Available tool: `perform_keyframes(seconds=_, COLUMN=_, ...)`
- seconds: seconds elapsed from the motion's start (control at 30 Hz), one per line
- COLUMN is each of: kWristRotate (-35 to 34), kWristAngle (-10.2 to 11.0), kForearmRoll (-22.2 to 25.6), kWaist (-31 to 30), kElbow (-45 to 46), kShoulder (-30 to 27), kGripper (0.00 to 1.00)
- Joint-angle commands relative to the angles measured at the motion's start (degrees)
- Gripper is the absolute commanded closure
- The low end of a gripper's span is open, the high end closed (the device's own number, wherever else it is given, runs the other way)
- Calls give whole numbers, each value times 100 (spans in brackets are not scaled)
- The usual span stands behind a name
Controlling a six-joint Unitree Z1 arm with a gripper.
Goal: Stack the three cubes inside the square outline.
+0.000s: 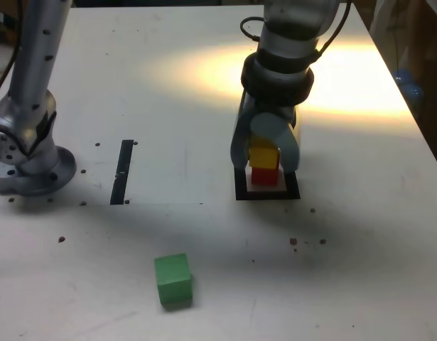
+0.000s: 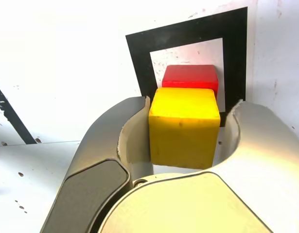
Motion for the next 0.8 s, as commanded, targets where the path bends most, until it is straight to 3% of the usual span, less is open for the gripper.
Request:
perform_keyframes(seconds=0.0, kWristRotate=7, kWristAngle=30, kForearmRoll=3, kWaist=18, kElbow=-11, kShoulder=-71, kGripper=1)
perform_keyframes(seconds=0.47, kWristRotate=-119, kWristAngle=398, kForearmRoll=24, kWaist=-166, kElbow=534, kShoulder=-1122, kGripper=1)
perform_keyframes(seconds=0.77, kWristRotate=-88, kWristAngle=474, kForearmRoll=-1, kWaist=-1040, kElbow=1182, kShoulder=-1552, kGripper=0)
